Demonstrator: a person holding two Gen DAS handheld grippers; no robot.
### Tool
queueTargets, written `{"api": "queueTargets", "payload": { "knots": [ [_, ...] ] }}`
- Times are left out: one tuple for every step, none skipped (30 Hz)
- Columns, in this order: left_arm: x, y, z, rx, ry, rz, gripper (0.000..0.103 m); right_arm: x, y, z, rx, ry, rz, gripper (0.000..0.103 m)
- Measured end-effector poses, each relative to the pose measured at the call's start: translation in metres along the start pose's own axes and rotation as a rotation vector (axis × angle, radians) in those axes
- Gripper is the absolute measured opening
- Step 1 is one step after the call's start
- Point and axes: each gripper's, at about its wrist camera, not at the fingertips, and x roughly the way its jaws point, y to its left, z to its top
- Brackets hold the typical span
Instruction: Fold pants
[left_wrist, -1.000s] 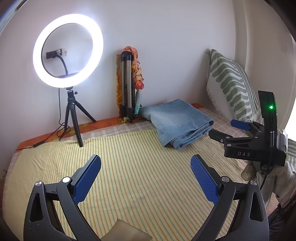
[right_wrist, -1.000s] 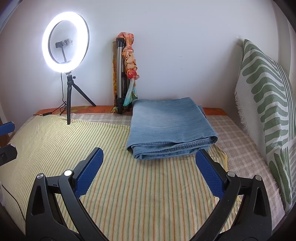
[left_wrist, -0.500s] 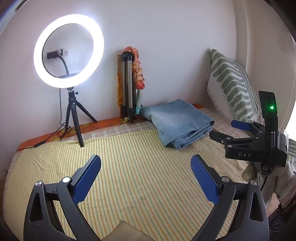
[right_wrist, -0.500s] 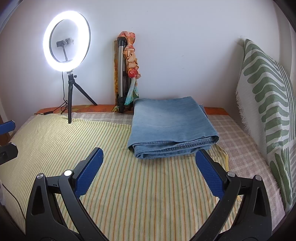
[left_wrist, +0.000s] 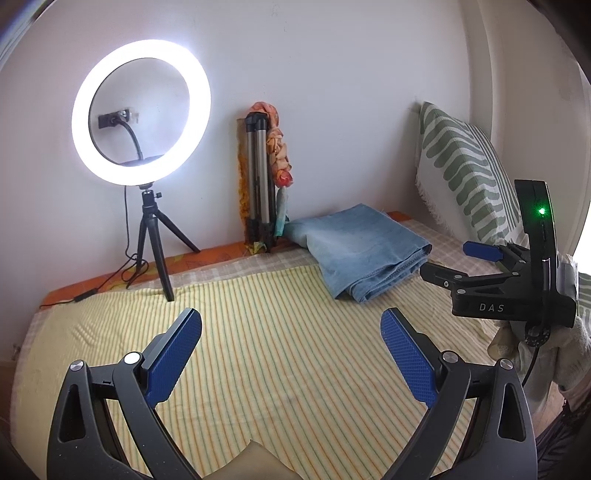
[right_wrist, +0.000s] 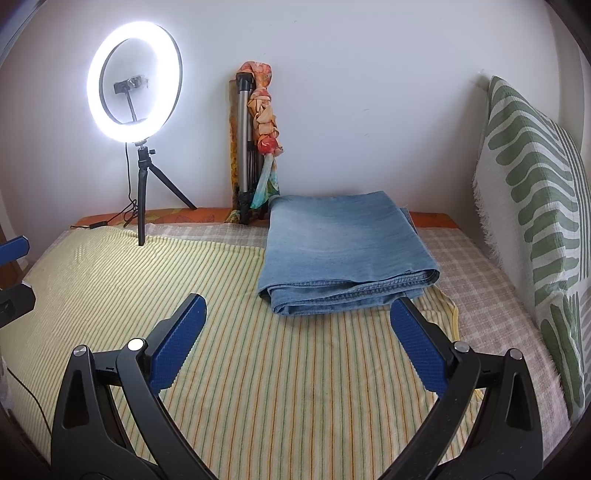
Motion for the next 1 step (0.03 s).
{"api": "queueTargets", "payload": {
  "knots": [
    [0.0002, 0.0013, 0.0001, -0.006, 0.001, -0.004, 0.098, 0.0002, 0.0005, 0.0005, 0.001, -0.001, 0.002, 0.101]
  ]
}}
